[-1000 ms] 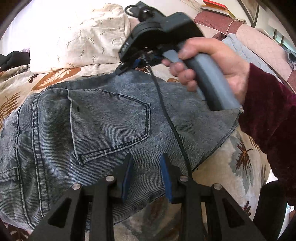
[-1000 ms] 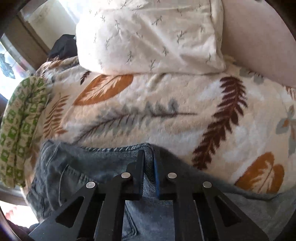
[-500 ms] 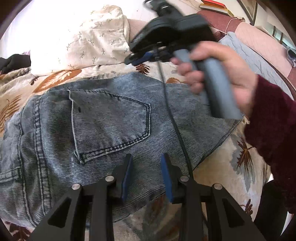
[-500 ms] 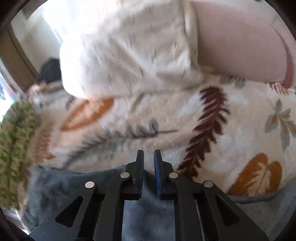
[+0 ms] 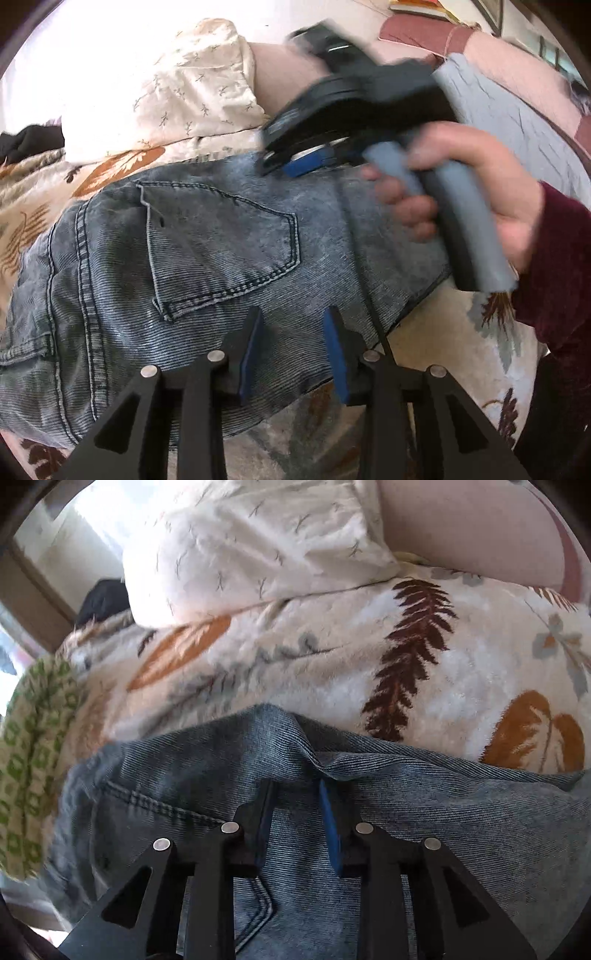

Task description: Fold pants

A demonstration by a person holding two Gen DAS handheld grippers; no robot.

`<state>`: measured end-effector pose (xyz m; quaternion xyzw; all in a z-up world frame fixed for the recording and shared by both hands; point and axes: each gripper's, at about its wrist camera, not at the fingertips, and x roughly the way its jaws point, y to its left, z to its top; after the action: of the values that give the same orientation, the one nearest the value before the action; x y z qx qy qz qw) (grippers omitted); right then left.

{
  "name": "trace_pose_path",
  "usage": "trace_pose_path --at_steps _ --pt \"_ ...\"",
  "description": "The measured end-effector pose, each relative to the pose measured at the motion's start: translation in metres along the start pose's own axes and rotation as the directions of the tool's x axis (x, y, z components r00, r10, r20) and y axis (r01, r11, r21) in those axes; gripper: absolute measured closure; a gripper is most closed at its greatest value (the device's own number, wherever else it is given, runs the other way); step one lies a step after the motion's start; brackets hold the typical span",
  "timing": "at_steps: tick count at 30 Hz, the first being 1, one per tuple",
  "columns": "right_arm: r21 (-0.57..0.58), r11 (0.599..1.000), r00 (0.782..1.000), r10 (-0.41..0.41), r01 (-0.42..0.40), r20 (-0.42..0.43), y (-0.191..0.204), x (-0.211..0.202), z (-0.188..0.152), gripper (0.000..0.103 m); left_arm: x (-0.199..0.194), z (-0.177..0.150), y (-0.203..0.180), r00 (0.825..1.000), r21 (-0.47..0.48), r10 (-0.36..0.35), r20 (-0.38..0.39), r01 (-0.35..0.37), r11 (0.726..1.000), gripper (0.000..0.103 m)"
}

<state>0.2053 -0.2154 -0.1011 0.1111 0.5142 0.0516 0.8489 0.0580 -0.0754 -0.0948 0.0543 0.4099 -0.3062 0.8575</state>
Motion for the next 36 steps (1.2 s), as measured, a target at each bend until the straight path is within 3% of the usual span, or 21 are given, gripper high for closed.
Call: trace_pose_path --at_steps 3,6,10,13,17,20,22,24,29,32,36 --pt "-0.036 0.999 0.997 0.013 -0.01 0.076 -0.007 -0.041 -0.012 0.057 -0.007 0.003 0.002 1.0 -0.02 0.006 0.015 -0.005 1.0 0.059" --pt "0.056 0.995 0.984 0.067 -0.078 0.166 -0.042 -0.089 -0.035 0.048 -0.021 0.004 -0.001 0.998 -0.018 0.031 0.06 -0.03 0.999 0.042" --pt "0.193 0.972 0.956 0.073 -0.132 0.284 -0.104 -0.146 -0.076 0.048 -0.036 0.004 -0.006 0.99 0.002 0.046 0.133 -0.046 0.999 0.037" --pt "0.333 0.92 0.918 0.066 -0.208 0.391 -0.168 -0.185 -0.11 0.043 -0.041 0.004 -0.009 0.983 0.02 0.052 0.177 -0.056 0.998 0.035" --pt "0.504 0.803 0.879 0.051 -0.319 0.475 -0.252 -0.211 -0.141 0.042 -0.04 0.001 -0.014 0.978 0.049 0.051 0.205 -0.062 0.997 0.035" --pt "0.596 0.738 0.888 0.009 -0.316 0.459 -0.289 -0.217 -0.158 0.042 -0.033 -0.002 -0.014 0.98 0.033 0.047 0.195 -0.055 0.998 0.033" --pt "0.646 0.68 0.895 0.035 -0.347 0.444 -0.314 -0.214 -0.168 0.041 -0.029 0.0 -0.017 0.98 0.026 0.061 0.188 -0.067 0.997 0.033" --pt "0.662 0.636 0.885 0.072 -0.396 0.461 -0.328 -0.209 -0.173 0.041 -0.026 0.002 -0.021 0.978 0.009 0.072 0.194 -0.075 0.997 0.033" --pt "0.6 0.666 0.866 0.144 -0.442 0.479 -0.325 -0.199 -0.15 0.042 -0.023 0.005 -0.028 0.978 -0.077 0.049 0.205 -0.034 0.996 0.033" --pt "0.622 0.715 0.919 0.072 -0.319 0.387 -0.321 -0.194 -0.142 0.042 -0.029 -0.001 -0.035 0.974 -0.073 0.041 0.225 -0.026 0.997 0.033" --pt "0.677 0.689 0.949 0.049 -0.259 0.313 -0.322 -0.191 -0.148 0.047 -0.033 -0.005 -0.035 0.971 -0.047 0.023 0.239 -0.012 0.999 0.032"
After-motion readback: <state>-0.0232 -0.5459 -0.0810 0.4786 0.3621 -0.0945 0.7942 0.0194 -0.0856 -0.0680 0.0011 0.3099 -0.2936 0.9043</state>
